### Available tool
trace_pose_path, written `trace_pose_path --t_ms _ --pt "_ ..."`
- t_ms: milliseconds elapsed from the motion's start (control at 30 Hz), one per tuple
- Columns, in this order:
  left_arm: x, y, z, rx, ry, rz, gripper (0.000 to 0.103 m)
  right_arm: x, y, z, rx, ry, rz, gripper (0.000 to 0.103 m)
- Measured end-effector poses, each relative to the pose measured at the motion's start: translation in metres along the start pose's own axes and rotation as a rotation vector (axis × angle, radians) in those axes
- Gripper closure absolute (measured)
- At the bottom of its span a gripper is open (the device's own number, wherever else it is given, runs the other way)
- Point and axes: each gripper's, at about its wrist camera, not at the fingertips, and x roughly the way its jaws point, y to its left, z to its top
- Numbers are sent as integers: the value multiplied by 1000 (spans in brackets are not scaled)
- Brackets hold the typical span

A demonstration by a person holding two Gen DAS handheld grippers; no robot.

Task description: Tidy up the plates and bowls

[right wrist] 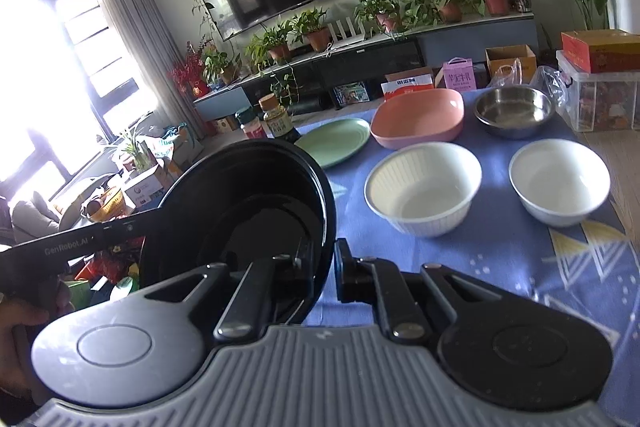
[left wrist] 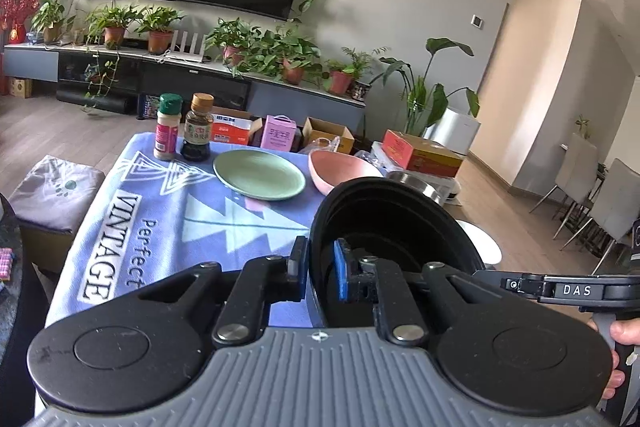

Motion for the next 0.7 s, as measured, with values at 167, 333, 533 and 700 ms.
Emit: trace_pose_path --t_ms 167,333,533,700 --pt "-6 0 -13 -39 3 -36 90 -12 1 -12 5 8 -1 75" --pt "-11 -1 -27 -68 23 -63 88 -17 -3 -24 20 28 2 75" --pt "-12 1 -44 -93 59 -83 87 -20 -9 -40 48 74 9 74" --pt "-10 7 -53 -137 117 -106 84 -19 -16 -45 77 125 20 72"
